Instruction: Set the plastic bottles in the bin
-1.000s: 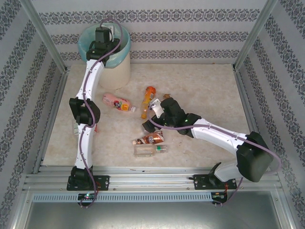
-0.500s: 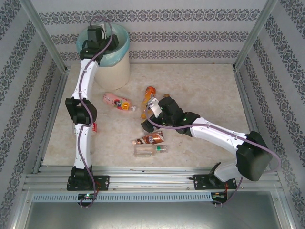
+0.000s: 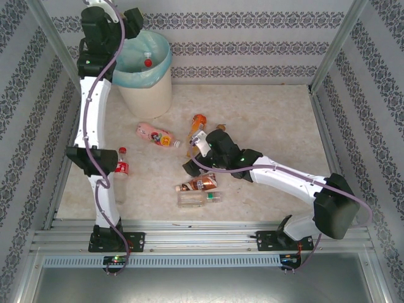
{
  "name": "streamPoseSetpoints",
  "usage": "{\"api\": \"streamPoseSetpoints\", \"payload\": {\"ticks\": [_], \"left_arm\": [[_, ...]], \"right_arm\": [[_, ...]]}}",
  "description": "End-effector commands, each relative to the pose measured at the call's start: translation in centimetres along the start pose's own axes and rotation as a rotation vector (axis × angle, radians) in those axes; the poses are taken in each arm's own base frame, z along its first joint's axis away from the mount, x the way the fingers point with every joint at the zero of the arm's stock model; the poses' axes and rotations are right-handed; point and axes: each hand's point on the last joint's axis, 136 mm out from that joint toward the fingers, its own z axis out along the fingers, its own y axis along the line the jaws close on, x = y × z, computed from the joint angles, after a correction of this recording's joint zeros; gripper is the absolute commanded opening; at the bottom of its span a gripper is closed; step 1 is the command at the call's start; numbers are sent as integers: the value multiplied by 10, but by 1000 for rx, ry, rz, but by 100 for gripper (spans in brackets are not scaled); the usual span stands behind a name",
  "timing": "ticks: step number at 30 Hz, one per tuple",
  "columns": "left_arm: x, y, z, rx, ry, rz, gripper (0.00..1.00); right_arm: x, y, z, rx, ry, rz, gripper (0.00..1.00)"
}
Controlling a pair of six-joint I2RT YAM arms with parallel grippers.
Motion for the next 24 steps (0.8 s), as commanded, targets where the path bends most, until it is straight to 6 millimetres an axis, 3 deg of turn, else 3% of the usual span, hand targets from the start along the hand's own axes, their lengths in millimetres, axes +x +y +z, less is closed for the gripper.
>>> {"api": "streamPoseSetpoints", "payload": {"ticks": [1, 4, 8, 9, 12, 15, 20, 24], "left_arm": [[34, -1, -37, -48, 202, 31, 64], [79, 19, -82, -161, 401, 36, 64], [143, 55, -162, -326, 565, 100, 70], [158, 67, -184, -376, 591, 114, 75], [211, 99, -239, -476, 704, 90, 76], [271, 126, -279, -553, 857, 15, 75], [335, 152, -295, -627, 988, -88, 70], [366, 155, -295, -619, 1077, -139, 65]], "right_arm": [[-37, 8, 5, -4, -43, 128, 98], [-47, 17, 15, -29, -14, 187, 98], [-50, 27, 25, -76, -8, 236, 98], [-47, 28, 27, -83, -3, 239, 98], [-37, 29, 31, -86, 15, 243, 98], [-25, 27, 34, -81, 32, 245, 98], [-18, 28, 33, -100, 46, 237, 98], [-16, 23, 26, -95, 35, 235, 98]]}}
